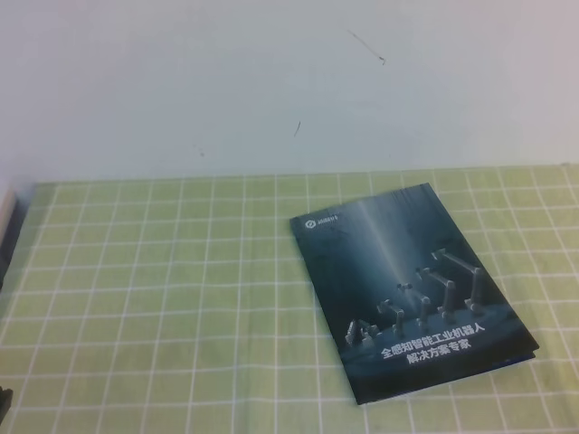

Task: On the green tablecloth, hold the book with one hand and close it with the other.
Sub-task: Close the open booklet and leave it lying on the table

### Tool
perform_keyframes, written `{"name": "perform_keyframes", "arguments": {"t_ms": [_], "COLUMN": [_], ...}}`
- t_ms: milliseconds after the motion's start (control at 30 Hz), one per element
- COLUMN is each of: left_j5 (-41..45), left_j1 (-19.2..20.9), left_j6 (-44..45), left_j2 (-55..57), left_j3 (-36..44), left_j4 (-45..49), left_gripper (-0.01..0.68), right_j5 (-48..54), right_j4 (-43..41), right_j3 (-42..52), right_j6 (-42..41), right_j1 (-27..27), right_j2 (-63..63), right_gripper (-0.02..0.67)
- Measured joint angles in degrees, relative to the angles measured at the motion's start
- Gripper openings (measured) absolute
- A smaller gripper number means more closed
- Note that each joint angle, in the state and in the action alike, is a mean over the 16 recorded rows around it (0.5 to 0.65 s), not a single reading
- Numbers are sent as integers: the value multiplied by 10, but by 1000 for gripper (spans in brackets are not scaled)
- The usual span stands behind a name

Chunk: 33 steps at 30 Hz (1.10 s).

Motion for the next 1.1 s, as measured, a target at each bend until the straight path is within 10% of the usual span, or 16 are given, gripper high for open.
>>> {"name": "perform_keyframes", "arguments": {"t_ms": [300,800,1100], "left_j5": [0,-10,-58], "left_j1": [44,286,363], "left_j6": [0,-15,-53], "left_j2": [0,0,-32], "left_j3": [0,0,5], "left_j4": [0,-4,-39], "left_gripper": [-3,-3,-3], "right_j5": [16,16,17], "right_j4": [-9,-22,-23], "right_j3": [6,6,6], "right_j6": [19,5,6], "right_j1": [-4,28,34], "right_j2": [0,0,0], "right_gripper": [-3,-3,-3]}}
